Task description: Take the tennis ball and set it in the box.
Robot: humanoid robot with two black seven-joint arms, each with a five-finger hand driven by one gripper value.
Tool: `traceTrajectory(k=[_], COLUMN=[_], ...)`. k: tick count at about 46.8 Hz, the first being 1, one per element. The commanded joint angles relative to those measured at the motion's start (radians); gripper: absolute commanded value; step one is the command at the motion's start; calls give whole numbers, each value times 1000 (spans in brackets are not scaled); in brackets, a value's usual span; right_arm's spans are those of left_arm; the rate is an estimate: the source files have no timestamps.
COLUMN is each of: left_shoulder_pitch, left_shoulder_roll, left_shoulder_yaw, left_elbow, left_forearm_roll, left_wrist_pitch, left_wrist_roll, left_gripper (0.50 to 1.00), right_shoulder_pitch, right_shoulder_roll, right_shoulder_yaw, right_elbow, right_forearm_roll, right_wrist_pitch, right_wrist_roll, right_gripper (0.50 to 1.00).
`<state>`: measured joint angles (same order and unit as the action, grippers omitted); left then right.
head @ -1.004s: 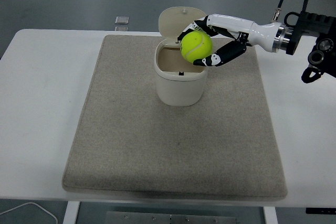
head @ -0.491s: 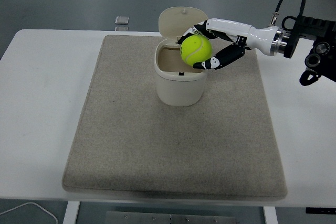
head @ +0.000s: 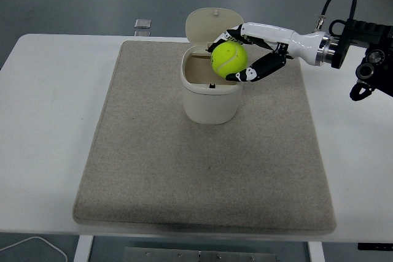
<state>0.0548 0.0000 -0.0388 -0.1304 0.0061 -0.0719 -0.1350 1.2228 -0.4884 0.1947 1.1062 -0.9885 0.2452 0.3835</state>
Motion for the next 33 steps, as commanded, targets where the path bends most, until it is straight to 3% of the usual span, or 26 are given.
traceTrajectory(k=[1, 20, 33], left_shoulder_pitch=[-1, 0, -1], left_shoulder_roll=[0, 0, 0], left_shoulder_yaw=[-1, -1, 0], left_elbow=[0, 0, 0], left_forearm_roll=[0, 0, 0], left_wrist_pitch=[0, 0, 0], left_wrist_roll=[0, 0, 0], left_gripper=[992, 992, 992], right_shoulder_pitch=[0, 9, 9], right_shoulder_roll=[1, -12, -82], right_shoulder_yaw=[0, 0, 6], right_elbow=[0, -5, 4], right_forearm_roll=[-1, 8, 102], right_wrist_pitch=[0, 28, 222], right_wrist_roll=[0, 2, -1], right_gripper=[856, 858, 856])
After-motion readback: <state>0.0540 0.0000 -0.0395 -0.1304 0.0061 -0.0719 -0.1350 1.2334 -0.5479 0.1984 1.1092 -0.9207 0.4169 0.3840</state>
